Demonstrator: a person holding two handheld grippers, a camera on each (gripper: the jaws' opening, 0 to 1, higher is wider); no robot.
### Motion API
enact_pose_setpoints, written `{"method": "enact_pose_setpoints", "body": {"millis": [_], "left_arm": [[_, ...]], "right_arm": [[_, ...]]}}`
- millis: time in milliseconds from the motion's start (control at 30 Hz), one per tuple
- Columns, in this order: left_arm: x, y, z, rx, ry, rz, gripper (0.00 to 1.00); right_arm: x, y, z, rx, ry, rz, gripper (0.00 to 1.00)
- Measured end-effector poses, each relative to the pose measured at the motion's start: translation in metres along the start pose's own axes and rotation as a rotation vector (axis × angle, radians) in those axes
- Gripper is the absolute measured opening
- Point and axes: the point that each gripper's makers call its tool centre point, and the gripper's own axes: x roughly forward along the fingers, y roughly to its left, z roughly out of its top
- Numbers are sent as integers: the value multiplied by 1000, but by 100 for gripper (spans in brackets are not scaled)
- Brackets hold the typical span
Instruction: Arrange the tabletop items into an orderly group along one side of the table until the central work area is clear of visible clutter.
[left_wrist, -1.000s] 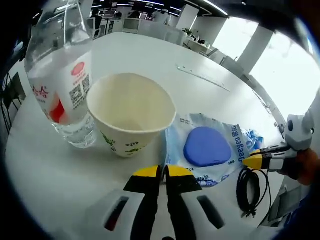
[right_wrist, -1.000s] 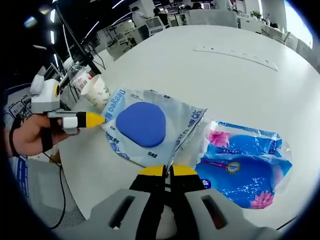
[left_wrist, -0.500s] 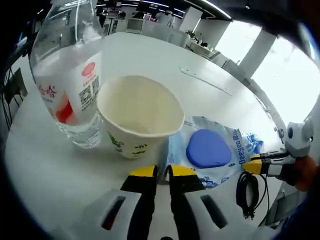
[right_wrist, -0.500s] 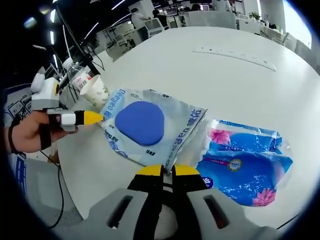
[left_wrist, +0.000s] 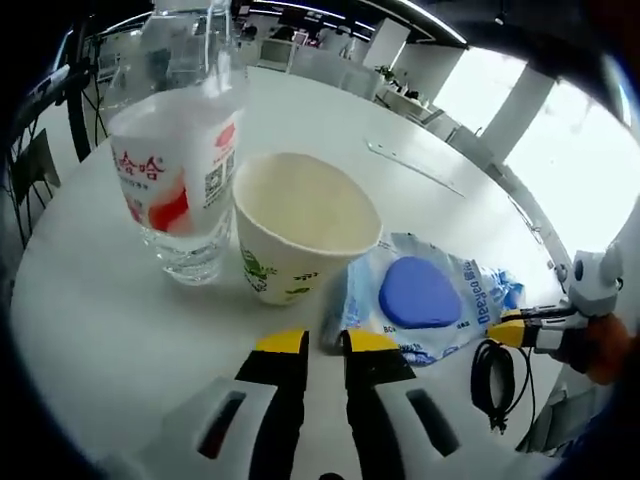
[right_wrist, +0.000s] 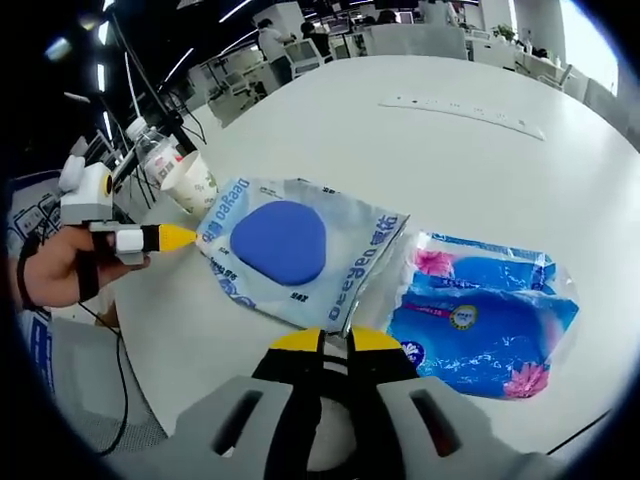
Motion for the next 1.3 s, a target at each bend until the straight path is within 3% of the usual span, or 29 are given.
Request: {"method": "enact_pose_setpoints", "body": {"millis": [633,1300], "left_arm": [[-29,10,-13,-13,-22,-1,10],[-68,11,-34,111,-21,-27,14]], "right_arm": [[-14,10,-12,5,-19,20,11],[-45,-11,-27,15,-63,0,12]]}}
